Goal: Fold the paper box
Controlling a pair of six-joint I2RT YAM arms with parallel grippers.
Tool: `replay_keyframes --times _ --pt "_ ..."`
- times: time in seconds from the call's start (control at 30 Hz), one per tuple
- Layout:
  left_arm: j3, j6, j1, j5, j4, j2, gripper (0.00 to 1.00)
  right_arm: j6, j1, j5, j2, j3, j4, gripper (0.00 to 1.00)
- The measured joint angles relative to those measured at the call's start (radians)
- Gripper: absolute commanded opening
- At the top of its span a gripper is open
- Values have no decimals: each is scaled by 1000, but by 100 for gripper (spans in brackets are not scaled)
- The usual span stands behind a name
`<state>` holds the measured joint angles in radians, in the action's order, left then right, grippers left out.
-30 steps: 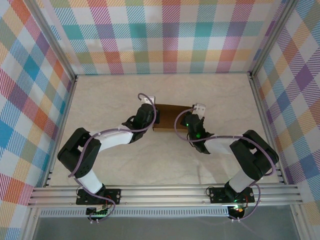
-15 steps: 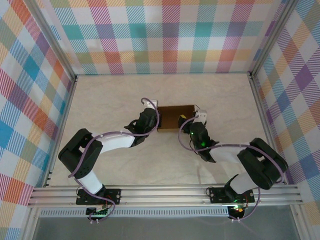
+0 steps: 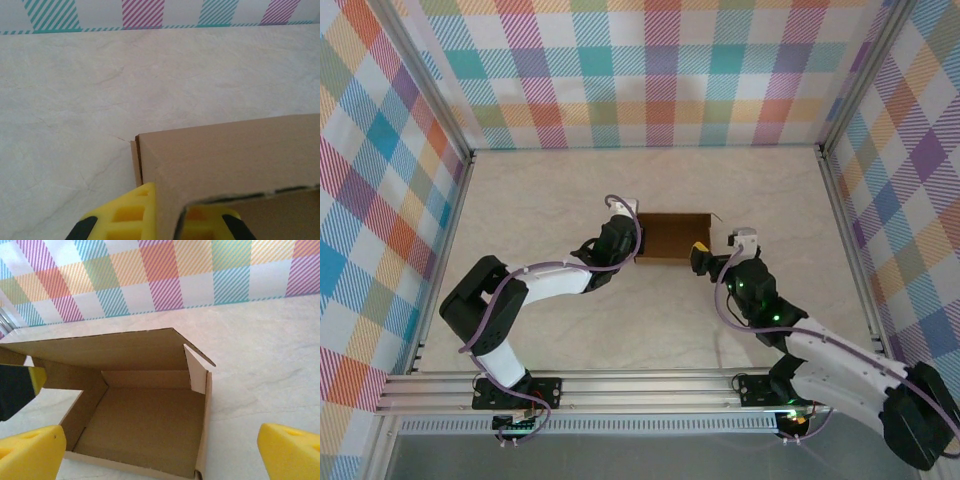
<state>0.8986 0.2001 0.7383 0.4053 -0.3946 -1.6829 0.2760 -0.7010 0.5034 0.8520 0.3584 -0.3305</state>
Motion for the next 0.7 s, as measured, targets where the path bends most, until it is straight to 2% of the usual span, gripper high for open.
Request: replay_keyframes --times 0.2,0.37,0.5,0.57,0.63,0.7 --pt "14 -11 0 -3 -2 -16 0 -26 0 -21 -6 184 206 95" --pt "14 -13 0 -10 -6 -18 2 16 24 -64 133 452 354 94" --pt "14 -14 0 -18 -13 -22 6 63 85 -111 290 619 422 94" --pt "14 -13 0 -21 -17 -24 14 83 120 -136 366 662 444 94" --pt "11 -9 0 -31 -13 -28 32 94 149 -152 452 693 465 94" --pt "-3 -6 3 -41 -5 -28 44 96 167 -158 522 704 482 94"
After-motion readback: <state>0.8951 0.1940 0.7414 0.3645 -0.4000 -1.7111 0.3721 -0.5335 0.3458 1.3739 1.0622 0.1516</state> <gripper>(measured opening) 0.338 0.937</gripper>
